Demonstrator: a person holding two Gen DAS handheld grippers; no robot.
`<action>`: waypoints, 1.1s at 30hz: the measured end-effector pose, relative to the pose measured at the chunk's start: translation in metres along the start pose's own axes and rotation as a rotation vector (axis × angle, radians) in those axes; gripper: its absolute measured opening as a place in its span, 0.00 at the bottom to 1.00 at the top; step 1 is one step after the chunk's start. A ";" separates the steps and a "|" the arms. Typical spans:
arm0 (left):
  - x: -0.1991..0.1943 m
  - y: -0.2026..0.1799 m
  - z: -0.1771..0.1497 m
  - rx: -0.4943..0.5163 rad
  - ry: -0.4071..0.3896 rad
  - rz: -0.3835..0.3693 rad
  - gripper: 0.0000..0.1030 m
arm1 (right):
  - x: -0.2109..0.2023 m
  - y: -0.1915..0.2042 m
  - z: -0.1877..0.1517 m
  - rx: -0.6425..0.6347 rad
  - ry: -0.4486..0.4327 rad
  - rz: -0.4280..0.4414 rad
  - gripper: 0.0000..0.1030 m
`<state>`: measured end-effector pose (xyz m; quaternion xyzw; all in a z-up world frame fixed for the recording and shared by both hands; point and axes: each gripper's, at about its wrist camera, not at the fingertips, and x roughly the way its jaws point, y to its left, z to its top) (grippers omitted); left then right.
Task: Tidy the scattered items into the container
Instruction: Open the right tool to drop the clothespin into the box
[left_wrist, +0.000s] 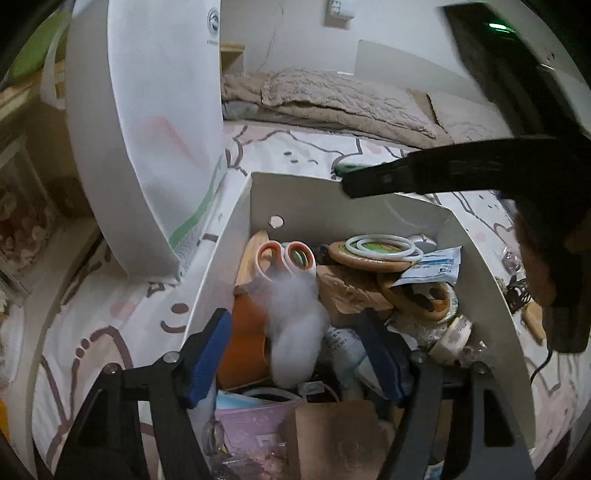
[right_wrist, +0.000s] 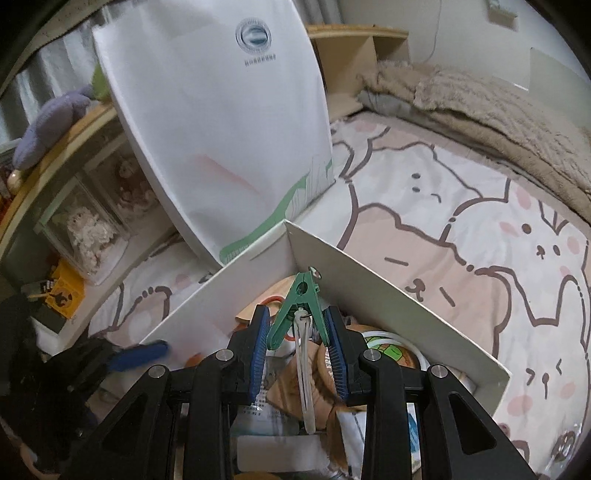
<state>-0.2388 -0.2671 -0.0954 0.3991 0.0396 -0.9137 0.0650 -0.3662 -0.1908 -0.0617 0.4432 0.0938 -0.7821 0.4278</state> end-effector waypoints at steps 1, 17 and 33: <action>0.000 -0.001 0.000 0.008 -0.003 -0.001 0.69 | 0.005 0.000 0.002 -0.004 0.016 0.001 0.30; 0.000 0.000 0.000 0.001 -0.018 -0.077 0.69 | 0.082 -0.013 0.021 0.028 0.209 0.039 0.30; -0.002 0.005 -0.001 -0.027 -0.030 -0.082 0.69 | 0.064 -0.025 0.028 0.075 0.159 0.050 0.63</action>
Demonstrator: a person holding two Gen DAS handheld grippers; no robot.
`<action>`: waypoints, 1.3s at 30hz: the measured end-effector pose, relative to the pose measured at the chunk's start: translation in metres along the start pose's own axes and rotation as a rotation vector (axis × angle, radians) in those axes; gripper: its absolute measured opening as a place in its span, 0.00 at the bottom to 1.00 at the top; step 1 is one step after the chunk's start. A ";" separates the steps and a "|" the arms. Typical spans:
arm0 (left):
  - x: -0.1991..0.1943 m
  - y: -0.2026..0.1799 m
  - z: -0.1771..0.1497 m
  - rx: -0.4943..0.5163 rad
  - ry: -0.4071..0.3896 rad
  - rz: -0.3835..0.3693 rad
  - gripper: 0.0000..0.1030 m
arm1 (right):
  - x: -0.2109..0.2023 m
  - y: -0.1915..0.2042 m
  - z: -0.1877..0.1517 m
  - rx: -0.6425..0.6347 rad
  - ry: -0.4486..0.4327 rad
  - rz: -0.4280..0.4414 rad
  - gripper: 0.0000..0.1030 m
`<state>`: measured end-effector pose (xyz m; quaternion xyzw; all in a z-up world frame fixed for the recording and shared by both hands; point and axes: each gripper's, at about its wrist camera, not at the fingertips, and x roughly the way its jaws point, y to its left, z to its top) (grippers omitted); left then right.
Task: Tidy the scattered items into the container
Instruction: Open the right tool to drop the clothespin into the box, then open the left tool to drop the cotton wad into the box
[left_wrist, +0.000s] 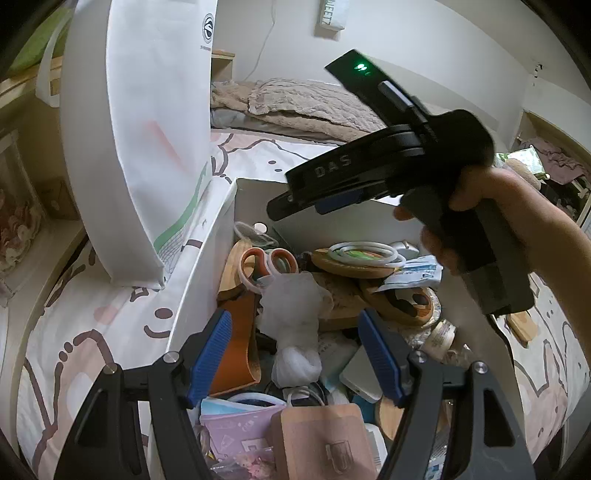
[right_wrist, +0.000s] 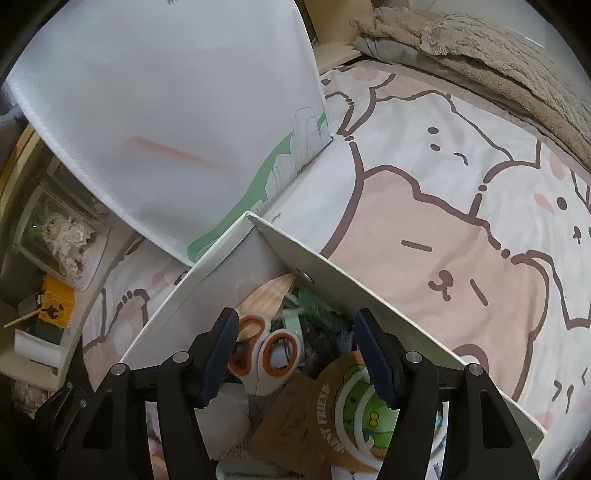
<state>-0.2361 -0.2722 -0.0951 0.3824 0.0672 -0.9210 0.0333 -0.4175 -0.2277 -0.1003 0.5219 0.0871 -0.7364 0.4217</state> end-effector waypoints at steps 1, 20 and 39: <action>0.000 0.000 0.000 0.000 0.001 0.001 0.69 | -0.002 0.002 -0.001 -0.004 -0.002 0.003 0.63; -0.002 -0.002 -0.001 -0.004 0.014 0.015 0.69 | -0.042 0.004 -0.037 -0.021 -0.050 0.014 0.67; -0.019 -0.003 0.004 -0.049 -0.015 0.037 0.85 | -0.096 0.003 -0.085 -0.089 -0.167 -0.086 1.00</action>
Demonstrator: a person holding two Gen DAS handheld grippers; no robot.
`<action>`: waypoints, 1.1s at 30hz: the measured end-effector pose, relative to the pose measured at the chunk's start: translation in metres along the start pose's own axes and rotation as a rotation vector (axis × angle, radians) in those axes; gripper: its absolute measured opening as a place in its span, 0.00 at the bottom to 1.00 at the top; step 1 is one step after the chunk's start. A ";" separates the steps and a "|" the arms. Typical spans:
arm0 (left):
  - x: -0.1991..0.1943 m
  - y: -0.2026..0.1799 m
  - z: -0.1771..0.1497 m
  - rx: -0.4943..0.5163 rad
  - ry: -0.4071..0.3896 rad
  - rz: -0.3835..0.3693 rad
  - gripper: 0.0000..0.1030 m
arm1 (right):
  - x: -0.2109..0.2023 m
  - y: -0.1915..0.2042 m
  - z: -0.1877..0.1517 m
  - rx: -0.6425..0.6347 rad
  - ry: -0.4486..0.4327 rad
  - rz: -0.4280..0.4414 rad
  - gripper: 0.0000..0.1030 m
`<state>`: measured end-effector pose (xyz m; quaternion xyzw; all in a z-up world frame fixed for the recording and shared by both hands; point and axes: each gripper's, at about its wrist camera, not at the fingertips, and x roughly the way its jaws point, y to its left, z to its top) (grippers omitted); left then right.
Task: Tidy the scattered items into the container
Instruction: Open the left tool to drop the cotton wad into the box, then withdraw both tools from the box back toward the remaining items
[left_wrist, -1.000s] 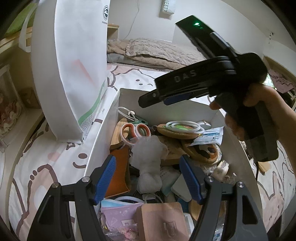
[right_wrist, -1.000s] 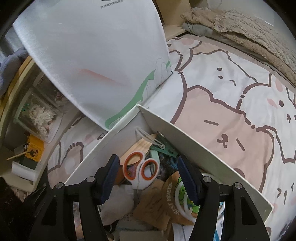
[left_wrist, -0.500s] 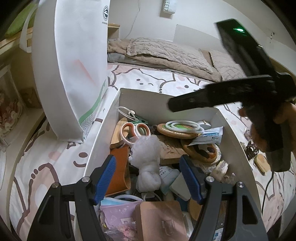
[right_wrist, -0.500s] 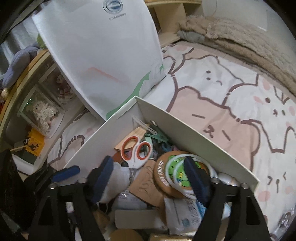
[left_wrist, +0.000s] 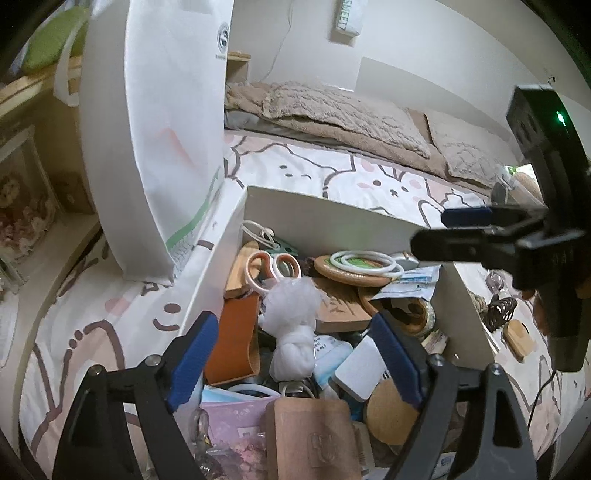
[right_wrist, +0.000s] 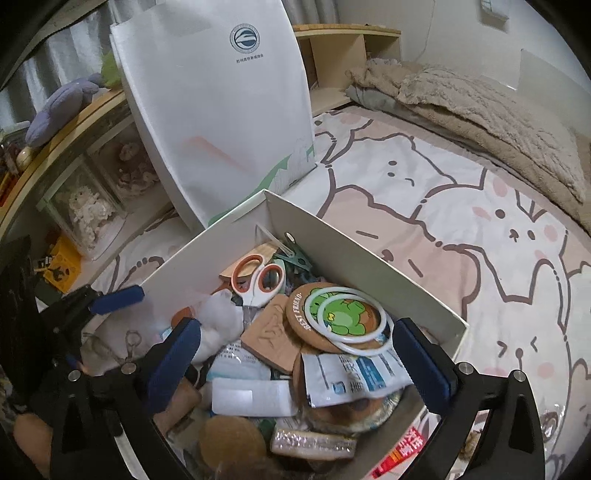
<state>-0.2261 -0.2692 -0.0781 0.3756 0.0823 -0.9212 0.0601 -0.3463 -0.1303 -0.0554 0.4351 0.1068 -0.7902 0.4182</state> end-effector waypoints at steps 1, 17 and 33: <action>-0.004 -0.001 0.001 -0.001 -0.008 0.002 0.89 | -0.003 0.001 -0.002 -0.004 -0.006 0.002 1.00; -0.042 -0.022 0.010 0.008 -0.053 0.003 1.00 | -0.047 0.008 -0.033 -0.033 -0.078 -0.027 1.00; -0.076 -0.043 0.010 0.021 -0.073 0.005 1.00 | -0.088 0.015 -0.053 -0.026 -0.127 -0.049 1.00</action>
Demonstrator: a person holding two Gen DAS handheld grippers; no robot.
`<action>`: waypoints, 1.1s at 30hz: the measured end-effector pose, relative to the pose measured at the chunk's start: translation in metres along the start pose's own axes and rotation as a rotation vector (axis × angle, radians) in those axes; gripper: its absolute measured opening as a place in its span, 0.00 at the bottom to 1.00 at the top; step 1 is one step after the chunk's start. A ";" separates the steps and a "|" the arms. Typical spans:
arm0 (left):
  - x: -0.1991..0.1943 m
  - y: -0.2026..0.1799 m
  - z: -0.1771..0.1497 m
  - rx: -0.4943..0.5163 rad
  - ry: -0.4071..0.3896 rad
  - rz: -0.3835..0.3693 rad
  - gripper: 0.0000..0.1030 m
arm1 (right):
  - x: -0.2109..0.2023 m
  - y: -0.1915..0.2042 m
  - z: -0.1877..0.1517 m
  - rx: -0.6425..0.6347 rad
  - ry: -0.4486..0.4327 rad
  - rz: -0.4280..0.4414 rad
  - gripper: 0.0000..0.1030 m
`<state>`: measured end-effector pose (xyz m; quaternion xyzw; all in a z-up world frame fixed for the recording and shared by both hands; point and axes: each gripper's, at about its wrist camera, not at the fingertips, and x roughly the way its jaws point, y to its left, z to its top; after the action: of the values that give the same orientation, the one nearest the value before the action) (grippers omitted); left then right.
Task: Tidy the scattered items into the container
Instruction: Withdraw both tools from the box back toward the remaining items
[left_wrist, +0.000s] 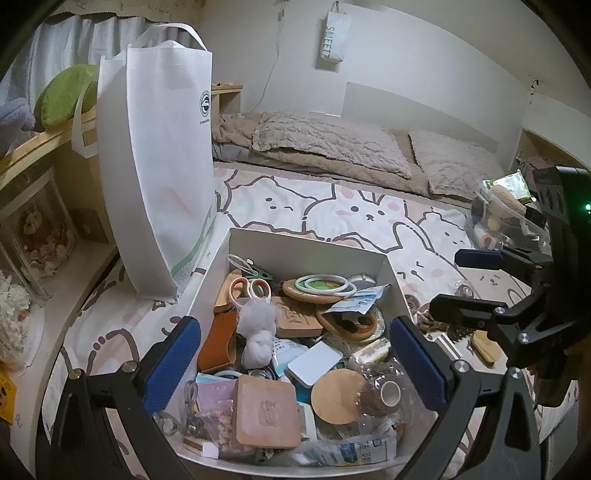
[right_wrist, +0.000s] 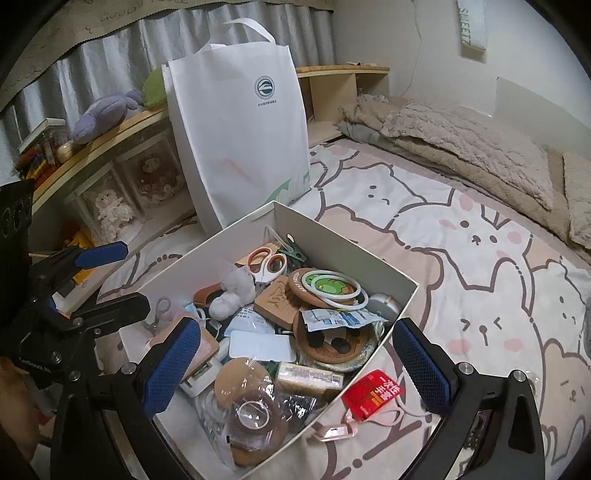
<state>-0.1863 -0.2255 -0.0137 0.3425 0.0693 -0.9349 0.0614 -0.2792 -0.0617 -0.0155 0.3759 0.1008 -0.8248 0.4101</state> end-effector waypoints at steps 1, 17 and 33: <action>-0.003 -0.001 0.000 0.001 -0.002 0.000 1.00 | -0.003 0.000 0.000 0.000 -0.004 -0.002 1.00; -0.047 -0.020 0.000 0.023 -0.036 -0.009 1.00 | -0.061 0.009 -0.012 0.005 -0.076 -0.046 1.00; -0.082 -0.061 -0.005 0.056 -0.079 -0.045 1.00 | -0.129 -0.006 -0.041 0.037 -0.141 -0.133 1.00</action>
<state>-0.1311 -0.1589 0.0413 0.3052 0.0483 -0.9505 0.0337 -0.2125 0.0392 0.0454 0.3172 0.0811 -0.8762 0.3536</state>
